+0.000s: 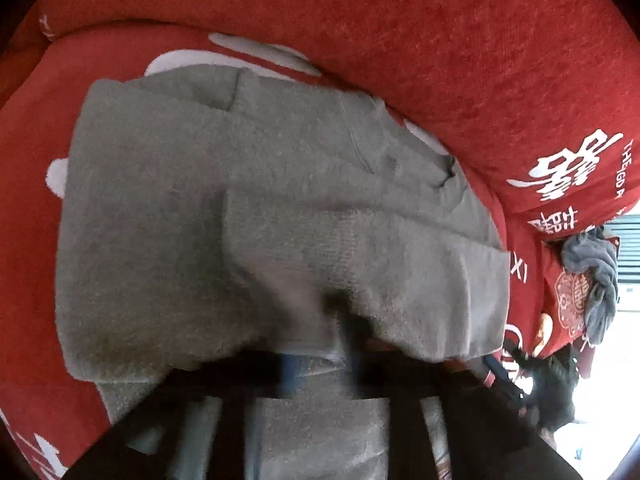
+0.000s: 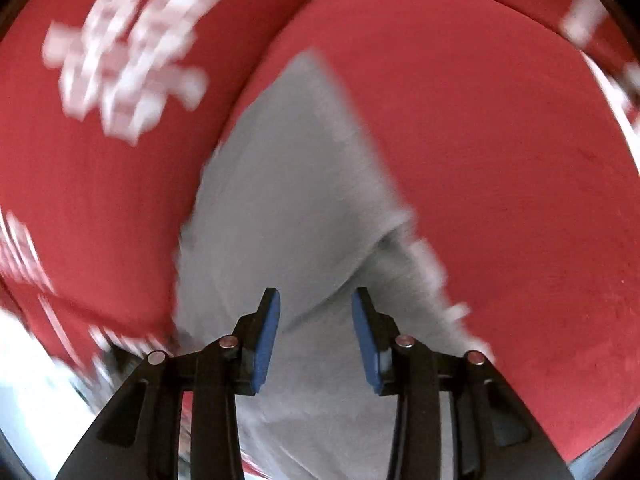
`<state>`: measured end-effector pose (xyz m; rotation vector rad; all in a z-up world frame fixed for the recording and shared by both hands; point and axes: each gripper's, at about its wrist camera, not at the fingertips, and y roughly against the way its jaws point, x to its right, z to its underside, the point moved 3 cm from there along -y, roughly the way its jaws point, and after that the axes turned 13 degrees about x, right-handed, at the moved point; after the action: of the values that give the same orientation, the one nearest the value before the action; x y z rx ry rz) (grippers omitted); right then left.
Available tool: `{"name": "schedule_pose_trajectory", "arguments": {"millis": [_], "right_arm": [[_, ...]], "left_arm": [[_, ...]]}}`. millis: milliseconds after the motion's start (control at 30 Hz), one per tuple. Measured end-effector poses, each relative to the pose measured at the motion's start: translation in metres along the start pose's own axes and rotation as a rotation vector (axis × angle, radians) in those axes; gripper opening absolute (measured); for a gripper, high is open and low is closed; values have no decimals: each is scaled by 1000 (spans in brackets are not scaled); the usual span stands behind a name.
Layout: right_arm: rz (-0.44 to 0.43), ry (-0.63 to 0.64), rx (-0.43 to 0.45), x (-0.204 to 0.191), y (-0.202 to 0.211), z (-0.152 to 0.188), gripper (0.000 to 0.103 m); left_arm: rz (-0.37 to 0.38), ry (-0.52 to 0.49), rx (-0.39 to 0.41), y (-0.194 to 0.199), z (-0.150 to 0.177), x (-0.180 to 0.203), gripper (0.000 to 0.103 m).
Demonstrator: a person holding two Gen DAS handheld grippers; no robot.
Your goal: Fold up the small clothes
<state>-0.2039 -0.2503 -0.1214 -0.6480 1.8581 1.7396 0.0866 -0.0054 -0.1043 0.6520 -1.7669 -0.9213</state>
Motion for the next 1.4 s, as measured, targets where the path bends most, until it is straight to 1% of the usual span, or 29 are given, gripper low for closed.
{"name": "schedule_pose_trajectory", "arguments": {"millis": [33,67,100,167,233,267,333,367,400,433,467,533,667,733,833,867,900,933,967,1000,1100,1167,1267,1333,1367,1400], "right_arm": [[-18,-39,9,3,-3,-2,42],[-35,-67,22,5,-6,-6,27],[-30,-65,32,4,-7,-8,6],[-31,-2,64,-8,-2,-17,6],[-45,87,71,-21,3,-23,6],[-37,143,62,-22,7,-28,6],[-8,207,30,-23,1,-24,6],[17,228,12,-16,0,-27,6],[28,238,-3,-11,-4,-26,6],[35,241,-14,-5,-4,-30,6],[30,241,-19,2,-4,-31,6],[15,241,-19,1,-6,-29,6],[20,256,-52,-3,-5,-29,7],[29,277,-79,-7,3,-25,9],[21,305,-122,-9,19,-21,14],[20,320,-121,-11,23,-20,18],[18,341,-112,-13,29,-22,26],[18,354,-97,-15,34,-26,31],[20,359,-75,-19,34,-32,38],[25,356,-61,-20,32,-37,39],[36,335,-30,-25,21,-61,39],[52,341,-15,-27,14,-74,39],[43,326,-20,-31,-6,-93,39],[30,316,-36,-34,-20,-98,39],[24,313,-54,-35,-30,-100,39],[23,313,-66,-35,-36,-100,39]], "left_arm": [[0,-3,13,2,-1,1,8],[4,-10,31,7,-2,3,8],[6,-20,43,11,-2,5,8],[9,-45,65,21,-2,12,8],[4,-60,66,23,2,15,8],[-4,-64,62,22,6,14,8],[-29,-70,54,17,12,10,8],[-48,-77,50,14,14,6,8],[-71,-89,47,12,17,2,8],[-78,-95,48,12,18,0,8],[-85,-101,52,14,19,-3,8],[-108,-113,60,22,20,-8,9],[-214,-151,85,42,19,-23,9],[-261,-158,90,51,19,-31,9],[-331,-155,90,63,18,-41,9],[-357,-149,85,67,17,-44,25],[-371,-143,83,69,16,-47,69],[-398,-136,114,75,13,-50,90],[-428,-145,162,81,10,-50,102],[-438,-152,182,81,6,-46,102],[-418,-124,170,76,-9,-52,102],[-405,-124,151,62,-22,-55,102],[-414,-108,144,39,-42,-60,101],[-424,-102,145,29,-51,-63,101],[-420,-95,141,25,-54,-65,95],[-405,-78,126,19,-56,-69,81]]}}
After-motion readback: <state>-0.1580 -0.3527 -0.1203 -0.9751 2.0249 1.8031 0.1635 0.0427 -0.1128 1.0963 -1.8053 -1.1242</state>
